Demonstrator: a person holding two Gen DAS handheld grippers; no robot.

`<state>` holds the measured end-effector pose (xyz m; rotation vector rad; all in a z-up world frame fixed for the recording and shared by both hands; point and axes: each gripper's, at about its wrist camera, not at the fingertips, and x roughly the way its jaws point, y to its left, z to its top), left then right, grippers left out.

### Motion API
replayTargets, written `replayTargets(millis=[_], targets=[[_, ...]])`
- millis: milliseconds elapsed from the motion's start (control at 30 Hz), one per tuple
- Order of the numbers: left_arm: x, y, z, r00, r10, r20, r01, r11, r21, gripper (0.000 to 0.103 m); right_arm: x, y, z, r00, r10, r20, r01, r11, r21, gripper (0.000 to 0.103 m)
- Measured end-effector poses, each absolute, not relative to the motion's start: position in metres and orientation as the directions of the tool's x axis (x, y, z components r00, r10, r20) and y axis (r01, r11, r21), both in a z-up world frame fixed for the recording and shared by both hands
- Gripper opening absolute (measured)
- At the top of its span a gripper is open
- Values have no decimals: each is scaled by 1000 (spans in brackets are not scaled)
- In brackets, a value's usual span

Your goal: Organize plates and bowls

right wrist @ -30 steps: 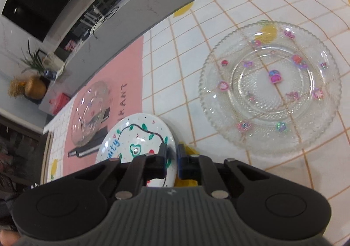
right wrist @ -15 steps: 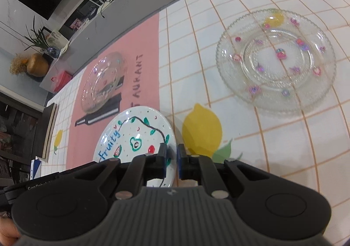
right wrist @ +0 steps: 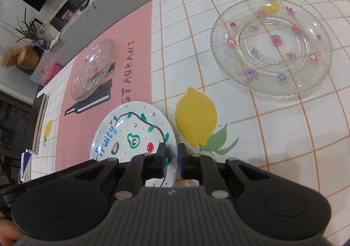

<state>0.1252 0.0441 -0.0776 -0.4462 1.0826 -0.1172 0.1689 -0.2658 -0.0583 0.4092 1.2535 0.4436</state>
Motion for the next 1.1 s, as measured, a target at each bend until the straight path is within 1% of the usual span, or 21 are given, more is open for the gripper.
replayTargets(millis=[300,400,433,467,500,533,667,767,900,1067,1100], targets=[[123,43,-77,450,-319,-834,-92,913,-398,13,166,-259,-56,220,511,-831,-130,860,494,12],[127,48,-79,439,-342,-831,-102,900,-424,13,170,-260,-57,204,528,-824,-114,849,516,18],[128,50,-79,432,-352,-830,-108,894,-435,14,172,-261,-56,197,533,-823,-103,846,523,23],[130,51,-79,426,-355,-832,-113,891,-439,14,173,-263,-54,200,525,-827,-89,851,518,33],[131,52,-78,423,-352,-835,-119,892,-436,14,174,-265,-50,219,512,-831,-82,858,507,38],[131,54,-76,426,-342,-838,-121,896,-427,14,175,-266,-43,246,502,-829,-86,863,498,39],[131,61,-59,497,-272,-824,-99,926,-365,14,182,-279,-21,326,508,-797,-87,856,510,39],[131,70,-44,558,-236,-795,-95,934,-344,14,192,-296,-14,367,505,-781,-47,849,527,39],[131,74,-31,600,-236,-764,-79,933,-350,21,204,-330,-7,431,487,-759,13,838,545,39],[155,53,-29,549,-263,-793,-51,937,-346,21,215,-375,-4,512,442,-736,91,825,558,40],[162,44,-26,541,-261,-799,-38,942,-334,23,217,-383,-5,520,434,-736,106,822,560,40]])
